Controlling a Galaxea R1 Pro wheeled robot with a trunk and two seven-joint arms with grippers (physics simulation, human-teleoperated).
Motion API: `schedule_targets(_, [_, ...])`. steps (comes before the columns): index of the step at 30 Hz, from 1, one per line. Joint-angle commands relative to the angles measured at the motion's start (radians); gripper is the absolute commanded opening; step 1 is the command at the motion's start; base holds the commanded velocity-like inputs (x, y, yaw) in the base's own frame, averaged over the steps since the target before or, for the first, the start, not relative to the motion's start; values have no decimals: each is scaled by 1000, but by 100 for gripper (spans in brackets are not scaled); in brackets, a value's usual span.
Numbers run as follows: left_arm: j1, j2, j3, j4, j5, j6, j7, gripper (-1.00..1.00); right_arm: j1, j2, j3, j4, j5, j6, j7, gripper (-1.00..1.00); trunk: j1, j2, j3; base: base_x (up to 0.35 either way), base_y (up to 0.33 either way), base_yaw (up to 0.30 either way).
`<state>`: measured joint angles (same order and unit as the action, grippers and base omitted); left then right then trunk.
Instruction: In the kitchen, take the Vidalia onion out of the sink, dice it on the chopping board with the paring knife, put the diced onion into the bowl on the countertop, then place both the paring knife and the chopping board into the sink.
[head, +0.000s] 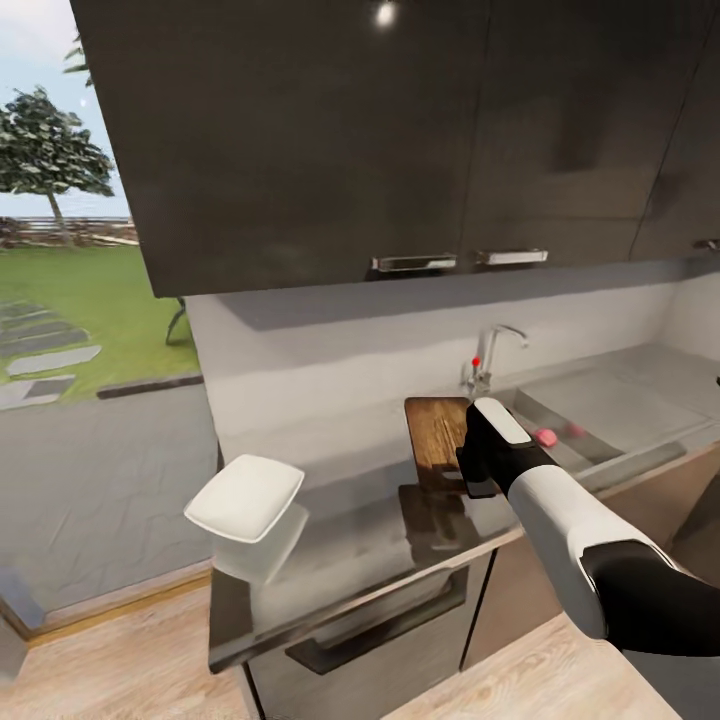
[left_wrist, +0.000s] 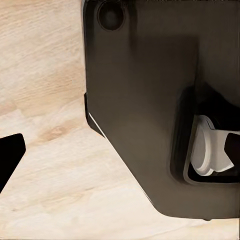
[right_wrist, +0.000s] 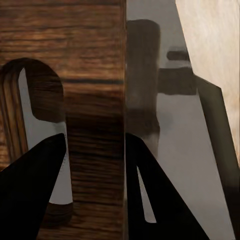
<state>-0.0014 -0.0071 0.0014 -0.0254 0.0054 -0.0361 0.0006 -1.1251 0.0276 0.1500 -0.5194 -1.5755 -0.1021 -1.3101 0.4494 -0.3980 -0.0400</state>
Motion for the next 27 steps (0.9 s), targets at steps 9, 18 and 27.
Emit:
schedule_targets(9, [0,-1,0,-1,1,-2,0,100,-1,-2,8,-1,-9,-10,-1,-100,1,-2,3,0,-312,270])
schedule_targets(18, [0,-1,0,-1,0,-2,-1,100,-1,-2,8,-1,-9,-10,-1,-100,1,-2,7,0,-312,271])
schedule_targets(27, [0,-1,0,-1,0,-2,-1,100,-1,-2,9,-1,-8,-7,-1,-100,1,-2,9,0,-312,272])
